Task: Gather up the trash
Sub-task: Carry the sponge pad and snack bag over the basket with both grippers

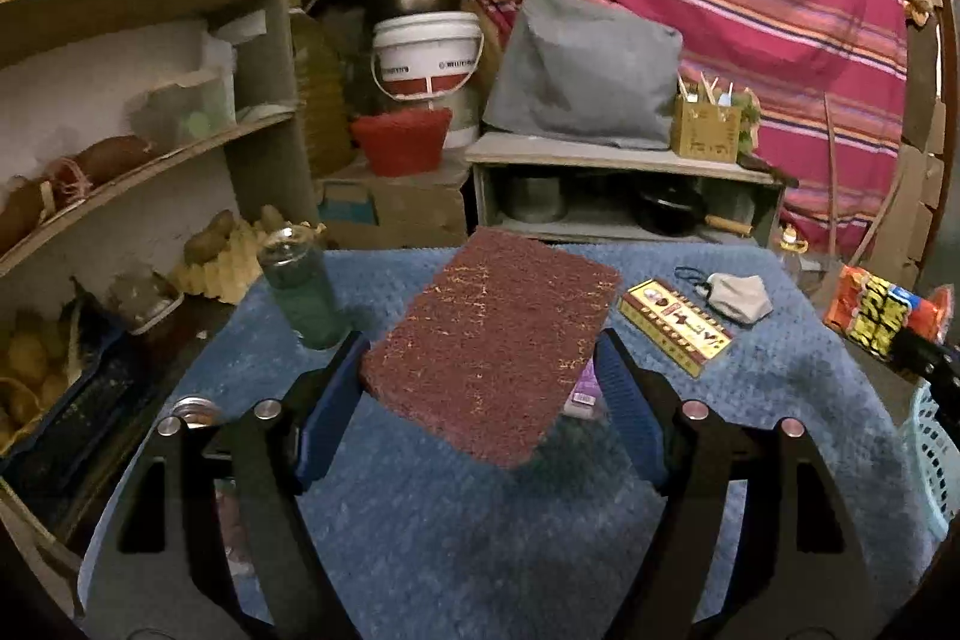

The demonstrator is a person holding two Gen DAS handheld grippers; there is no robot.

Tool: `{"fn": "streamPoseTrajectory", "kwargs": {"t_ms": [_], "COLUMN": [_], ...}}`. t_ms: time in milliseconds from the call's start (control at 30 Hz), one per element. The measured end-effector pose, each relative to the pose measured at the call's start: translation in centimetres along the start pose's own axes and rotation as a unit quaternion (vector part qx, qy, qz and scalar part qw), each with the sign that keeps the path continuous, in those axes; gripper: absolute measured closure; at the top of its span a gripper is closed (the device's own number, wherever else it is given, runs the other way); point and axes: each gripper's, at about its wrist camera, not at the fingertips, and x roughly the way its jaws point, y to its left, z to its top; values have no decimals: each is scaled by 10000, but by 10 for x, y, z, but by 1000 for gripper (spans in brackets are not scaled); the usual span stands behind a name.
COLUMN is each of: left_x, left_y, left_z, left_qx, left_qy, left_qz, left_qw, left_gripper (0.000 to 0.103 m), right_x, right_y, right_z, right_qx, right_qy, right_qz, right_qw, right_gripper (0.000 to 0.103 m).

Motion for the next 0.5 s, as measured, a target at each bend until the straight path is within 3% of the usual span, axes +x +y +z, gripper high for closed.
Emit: {"fn": "streamPoseTrajectory", "kwargs": {"t_ms": [267, 500], "left_x": [-40, -61], "left_y": [-49, -135], "left_z": [-3, -8], "left_qx": [6, 328], "left_qy": [-165, -233], "left_qz": [-406, -1090], "left_qw": [9990, 9932], "left_gripper": [28, 28], "right_x": [-71, -115], "right_y": [-68, -133], "right_z": [-9, -19], "right_qx": [23, 31], "right_qy": [-41, -55], "right_qz": [-437, -936], "right_qw": [9990, 9956], "right_gripper": [98, 98]}}
